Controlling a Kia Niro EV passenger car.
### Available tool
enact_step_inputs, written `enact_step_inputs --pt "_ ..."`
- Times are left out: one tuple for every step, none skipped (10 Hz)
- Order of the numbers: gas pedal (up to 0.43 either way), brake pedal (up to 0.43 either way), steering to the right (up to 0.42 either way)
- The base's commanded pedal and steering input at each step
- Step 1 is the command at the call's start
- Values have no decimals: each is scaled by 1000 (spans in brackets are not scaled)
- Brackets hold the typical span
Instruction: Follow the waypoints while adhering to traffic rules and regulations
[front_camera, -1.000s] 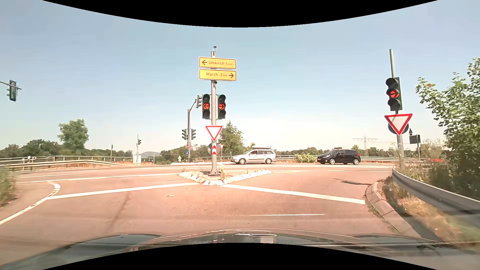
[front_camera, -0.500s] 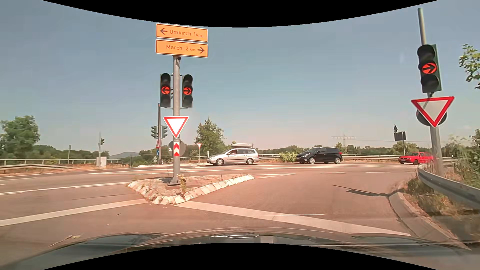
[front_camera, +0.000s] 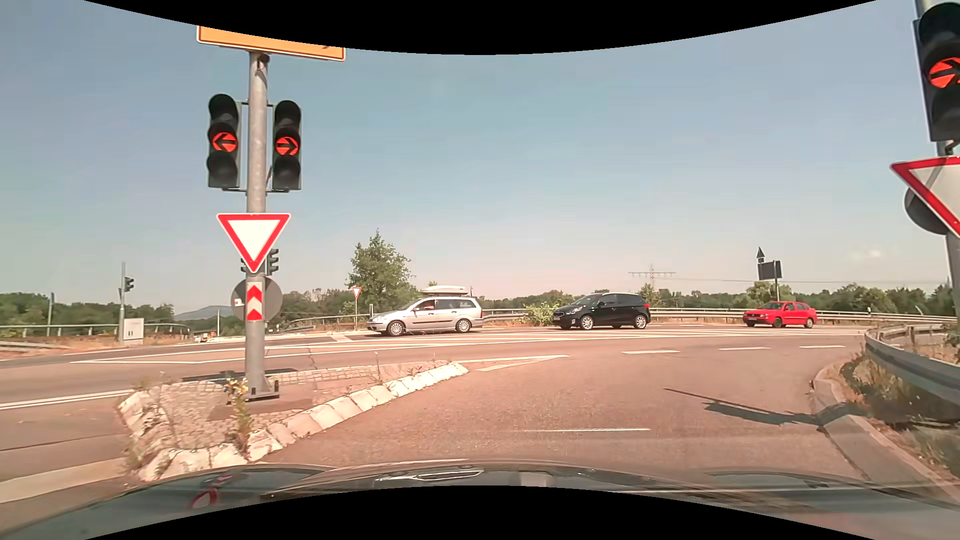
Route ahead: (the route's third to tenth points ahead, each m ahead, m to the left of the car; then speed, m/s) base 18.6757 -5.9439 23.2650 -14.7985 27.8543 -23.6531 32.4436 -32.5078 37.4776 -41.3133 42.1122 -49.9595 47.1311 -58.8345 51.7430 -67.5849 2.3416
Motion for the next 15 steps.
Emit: enact_step_inputs --pt "0 329 184" --pt "0 323 195" --pt "0 323 205" --pt "0 317 217" --pt "0 305 228" --pt "0 280 235" --pt "0 256 238" --pt "0 232 238" --pt "0 226 236" --pt "0 220 231" --pt "0 220 226" --pt "0 226 224" --pt "0 226 224" --pt "0 238 224" --pt "0 256 224"
